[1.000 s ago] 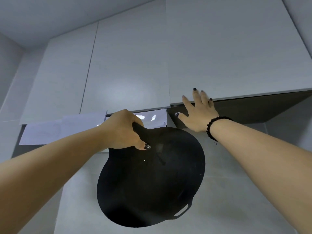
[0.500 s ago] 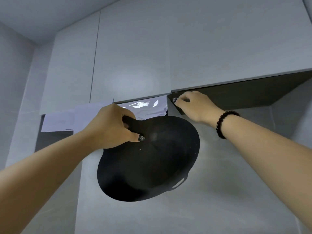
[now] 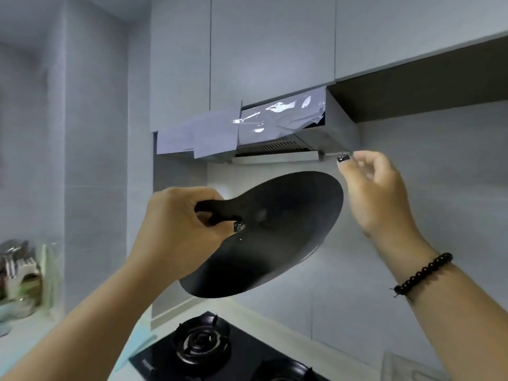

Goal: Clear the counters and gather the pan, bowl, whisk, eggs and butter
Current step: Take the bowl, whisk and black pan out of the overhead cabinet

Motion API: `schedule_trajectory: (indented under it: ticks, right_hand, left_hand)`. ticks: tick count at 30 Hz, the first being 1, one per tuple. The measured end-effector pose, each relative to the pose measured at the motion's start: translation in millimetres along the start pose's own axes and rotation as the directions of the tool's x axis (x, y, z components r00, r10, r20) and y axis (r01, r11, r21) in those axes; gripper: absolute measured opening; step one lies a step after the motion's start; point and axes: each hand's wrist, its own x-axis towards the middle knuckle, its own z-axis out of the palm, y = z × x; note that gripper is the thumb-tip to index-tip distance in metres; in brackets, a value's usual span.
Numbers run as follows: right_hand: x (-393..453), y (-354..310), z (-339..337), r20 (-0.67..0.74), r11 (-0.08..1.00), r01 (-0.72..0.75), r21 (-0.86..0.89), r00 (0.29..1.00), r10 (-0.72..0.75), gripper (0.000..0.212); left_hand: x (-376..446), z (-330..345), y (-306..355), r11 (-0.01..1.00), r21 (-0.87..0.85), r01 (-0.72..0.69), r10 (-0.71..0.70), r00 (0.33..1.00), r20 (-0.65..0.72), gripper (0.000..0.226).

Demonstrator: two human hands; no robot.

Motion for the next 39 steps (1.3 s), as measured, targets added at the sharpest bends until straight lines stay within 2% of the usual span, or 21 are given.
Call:
schedule_trajectory:
  ticks: [2, 3, 4, 6, 7, 10, 13, 16, 19, 23, 29, 33, 35, 36, 37, 39]
  right_hand:
    - [-22, 9, 10, 0.057, 0.972, -0.209, 0.108, 0.977, 0.204, 0.067]
    - [-33, 11, 15, 0.119, 0.926, -0.340, 0.167, 0.939, 0.323, 0.073]
    - [-46, 12, 22, 0.221, 0.856, -0.465, 0.226, 0.880, 0.420, 0.068]
    - [-72, 10, 35, 0.420, 0.680, -0.664, 0.311, 0.738, 0.529, 0.025]
    - [-87, 8, 43, 0.500, 0.589, -0.741, 0.323, 0.662, 0.559, 0.011]
    - [-122, 6, 63, 0.664, 0.436, -0.866, 0.245, 0.478, 0.575, 0.015]
    - [-153, 9, 84, 0.760, 0.263, -0.950, 0.170, 0.296, 0.578, 0.018]
    - [-181, 15, 107, 0.819, 0.126, -0.985, 0.118, 0.168, 0.548, 0.004]
    - [-205, 17, 129, 0.835, 0.051, -0.990, 0.131, 0.138, 0.533, 0.018]
    - [-236, 12, 167, 0.827, 0.037, -0.993, 0.110, 0.112, 0.551, 0.026]
    - [-290, 10, 228, 0.845, 0.127, -0.983, 0.130, 0.177, 0.505, 0.030]
    - [-310, -1, 268, 0.853, 0.182, -0.969, 0.165, 0.233, 0.467, 0.028]
    - [-317, -11, 302, 0.862, 0.205, -0.964, 0.171, 0.247, 0.443, 0.026]
    - [-318, -14, 314, 0.865, 0.211, -0.961, 0.180, 0.257, 0.432, 0.025]
    - [-319, -17, 326, 0.869, 0.219, -0.958, 0.184, 0.263, 0.419, 0.024]
    - [-330, -22, 362, 0.882, 0.226, -0.960, 0.166, 0.247, 0.401, 0.024]
  left_hand:
    - [-26, -7, -4, 0.998, 0.053, 0.018, -0.015, 0.999, -0.049, 0.030]
    - [-37, -9, -8, 0.996, 0.083, 0.019, -0.013, 0.998, -0.066, 0.031]
    - [-48, -11, -12, 0.992, 0.121, 0.028, -0.018, 0.997, -0.076, 0.029]
    - [-71, -16, -22, 0.973, 0.226, 0.038, -0.017, 0.995, -0.096, 0.022]
    - [-84, -20, -26, 0.956, 0.291, 0.029, -0.002, 0.996, -0.092, 0.019]
    - [-116, -31, -39, 0.886, 0.454, -0.096, 0.120, 0.992, -0.025, 0.010]
    - [-150, -48, -61, 0.834, 0.536, -0.126, 0.126, 0.991, 0.036, 0.010]
    - [-181, -68, -84, 0.762, 0.619, -0.192, 0.161, 0.981, 0.107, 0.013]
    - [-203, -83, -103, 0.717, 0.647, -0.260, 0.202, 0.965, 0.165, 0.015]
    - [-233, -101, -143, 0.716, 0.661, -0.224, 0.142, 0.974, 0.175, 0.013]
    - [-263, -133, -205, 0.766, 0.636, -0.088, 0.061, 0.996, 0.063, 0.008]
    - [-291, -160, -249, 0.829, 0.546, 0.122, -0.201, 0.976, 0.087, 0.057]
    - [-298, -186, -274, 0.843, 0.471, 0.259, -0.339, 0.936, 0.094, 0.071]
    - [-298, -196, -282, 0.844, 0.405, 0.350, -0.405, 0.912, 0.056, 0.076]
    - [-296, -206, -291, 0.834, 0.320, 0.450, -0.474, 0.880, -0.002, 0.083]
    - [-292, -229, -307, 0.752, 0.076, 0.654, -0.647, 0.756, -0.098, 0.094]
